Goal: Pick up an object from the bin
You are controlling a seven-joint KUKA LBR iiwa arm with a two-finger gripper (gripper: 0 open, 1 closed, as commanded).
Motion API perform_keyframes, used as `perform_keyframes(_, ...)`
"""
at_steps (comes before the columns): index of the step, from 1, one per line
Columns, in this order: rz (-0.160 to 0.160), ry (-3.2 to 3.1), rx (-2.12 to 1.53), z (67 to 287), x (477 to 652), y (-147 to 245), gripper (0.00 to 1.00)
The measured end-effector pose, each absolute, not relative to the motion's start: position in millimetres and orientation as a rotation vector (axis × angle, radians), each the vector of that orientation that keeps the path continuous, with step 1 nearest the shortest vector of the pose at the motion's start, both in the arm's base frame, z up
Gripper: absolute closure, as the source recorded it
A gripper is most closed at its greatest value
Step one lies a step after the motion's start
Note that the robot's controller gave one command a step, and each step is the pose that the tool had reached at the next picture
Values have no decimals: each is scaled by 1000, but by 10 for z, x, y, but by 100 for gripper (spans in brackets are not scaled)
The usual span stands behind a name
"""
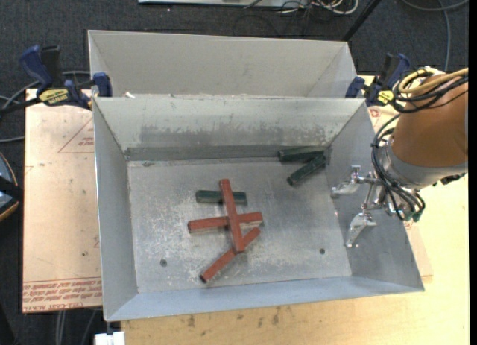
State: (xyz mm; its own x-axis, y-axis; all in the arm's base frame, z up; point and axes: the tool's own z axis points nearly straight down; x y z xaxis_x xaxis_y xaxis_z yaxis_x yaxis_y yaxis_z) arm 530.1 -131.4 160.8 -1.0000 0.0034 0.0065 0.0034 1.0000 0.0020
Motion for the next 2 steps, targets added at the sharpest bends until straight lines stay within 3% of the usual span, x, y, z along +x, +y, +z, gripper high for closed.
perform_keyframes(1,-1,-3142,0,1649,5320,-1310,0)
perform_keyframes(2,5,-3154,51,1251,5666,-1157,0)
